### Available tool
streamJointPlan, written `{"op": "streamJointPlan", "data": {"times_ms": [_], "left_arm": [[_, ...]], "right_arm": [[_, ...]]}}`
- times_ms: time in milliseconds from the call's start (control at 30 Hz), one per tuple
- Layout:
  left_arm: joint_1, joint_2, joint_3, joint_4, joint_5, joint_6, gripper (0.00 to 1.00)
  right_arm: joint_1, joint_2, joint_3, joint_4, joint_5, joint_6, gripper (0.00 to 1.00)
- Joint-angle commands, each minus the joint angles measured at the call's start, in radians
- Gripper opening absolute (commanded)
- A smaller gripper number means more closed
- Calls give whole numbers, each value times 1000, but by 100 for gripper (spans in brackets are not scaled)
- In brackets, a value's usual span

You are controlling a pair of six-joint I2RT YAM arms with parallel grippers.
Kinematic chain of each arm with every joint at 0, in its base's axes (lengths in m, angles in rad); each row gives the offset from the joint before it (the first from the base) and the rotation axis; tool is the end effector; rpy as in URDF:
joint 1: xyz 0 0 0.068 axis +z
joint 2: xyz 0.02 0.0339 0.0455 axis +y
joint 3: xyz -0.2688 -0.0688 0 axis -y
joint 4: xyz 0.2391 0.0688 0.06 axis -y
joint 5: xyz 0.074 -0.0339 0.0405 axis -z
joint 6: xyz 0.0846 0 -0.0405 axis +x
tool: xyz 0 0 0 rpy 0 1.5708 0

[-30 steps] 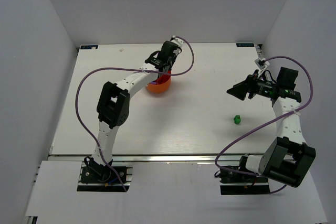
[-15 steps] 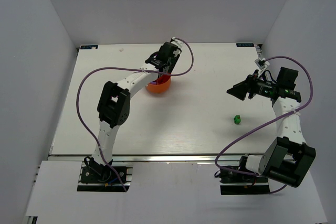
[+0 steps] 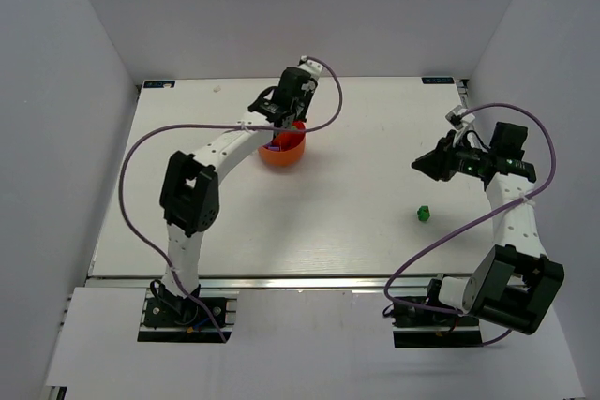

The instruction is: Sort the legos into containers by color

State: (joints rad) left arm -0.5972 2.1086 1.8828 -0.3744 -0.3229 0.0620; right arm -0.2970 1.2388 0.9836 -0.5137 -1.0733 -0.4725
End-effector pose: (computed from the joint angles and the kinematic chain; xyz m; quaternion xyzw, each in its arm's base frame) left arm 0.4545 -0.2766 0.2622 0.2116 0.8503 0.0154 0.4816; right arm 0.2714 -0.0053 0.2858 -0.2681 0.7707 0.3104 0.4876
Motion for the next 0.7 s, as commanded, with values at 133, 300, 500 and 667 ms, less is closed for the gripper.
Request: {"op": "streamJointPlan", "data": {"times_ms": [133,300,500,667], "left_arm": [[2,-641,-520,204,311,-211,34],[2,-987,-888,183,220,-202,67],[2,-1327,-1141,137,99,-176,68],[-9,-1466,-1193,152,7,-159,74]], "right_arm": [[47,33,53,-153,623,-143,49],[70,2,-19,-195,777,-77,70],[96,56,-88,-216,823,32,69],[121,142,-91,-223,786,78,67]]}}
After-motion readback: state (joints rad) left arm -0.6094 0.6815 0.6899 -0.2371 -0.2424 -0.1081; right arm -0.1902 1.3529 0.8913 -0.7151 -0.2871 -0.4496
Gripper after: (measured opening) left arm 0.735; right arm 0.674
